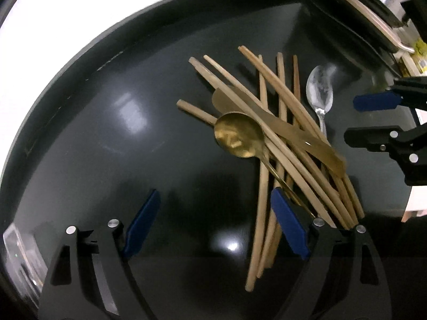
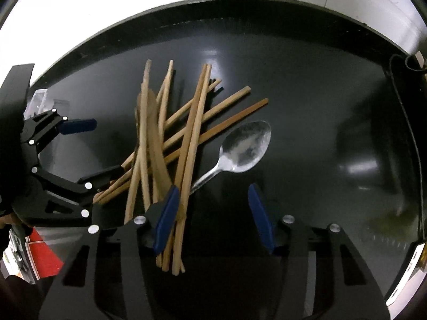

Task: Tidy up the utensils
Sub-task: 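Grasp a wooden chopstick with the left tool while the right tool grasps another chopstick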

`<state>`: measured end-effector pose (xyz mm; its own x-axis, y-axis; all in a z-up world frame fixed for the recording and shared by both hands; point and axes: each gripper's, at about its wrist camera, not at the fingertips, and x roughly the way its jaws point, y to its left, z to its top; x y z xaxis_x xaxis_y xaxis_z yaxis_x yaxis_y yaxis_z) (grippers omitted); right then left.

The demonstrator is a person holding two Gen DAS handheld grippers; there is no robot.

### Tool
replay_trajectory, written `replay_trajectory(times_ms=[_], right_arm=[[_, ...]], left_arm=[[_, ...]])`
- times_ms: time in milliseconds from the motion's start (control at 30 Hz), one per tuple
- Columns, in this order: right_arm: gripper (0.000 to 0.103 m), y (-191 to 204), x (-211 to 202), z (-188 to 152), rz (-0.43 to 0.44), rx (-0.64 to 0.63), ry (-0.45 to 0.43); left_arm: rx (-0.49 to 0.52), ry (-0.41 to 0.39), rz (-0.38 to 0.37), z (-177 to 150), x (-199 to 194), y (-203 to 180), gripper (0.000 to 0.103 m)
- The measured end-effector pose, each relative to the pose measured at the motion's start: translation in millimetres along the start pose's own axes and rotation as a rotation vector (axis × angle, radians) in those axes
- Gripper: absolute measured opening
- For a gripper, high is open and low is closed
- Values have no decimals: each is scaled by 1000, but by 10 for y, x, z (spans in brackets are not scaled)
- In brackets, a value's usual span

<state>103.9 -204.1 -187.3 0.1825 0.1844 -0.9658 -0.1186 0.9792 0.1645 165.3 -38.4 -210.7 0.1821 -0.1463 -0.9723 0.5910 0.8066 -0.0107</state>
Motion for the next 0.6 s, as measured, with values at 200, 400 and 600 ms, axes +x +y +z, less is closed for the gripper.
replay_trajectory(times_ms=[200, 400, 600], right_arm=[[39, 9, 151, 111, 14, 3, 51], [23, 26, 293, 201, 4, -8, 76], [8, 42, 295, 247, -18, 21, 64]], left_arm=[[69, -7, -23, 199, 153, -2, 68], [88, -39, -6, 277, 188, -85, 57], [13, -41, -39, 278, 145, -186, 5]])
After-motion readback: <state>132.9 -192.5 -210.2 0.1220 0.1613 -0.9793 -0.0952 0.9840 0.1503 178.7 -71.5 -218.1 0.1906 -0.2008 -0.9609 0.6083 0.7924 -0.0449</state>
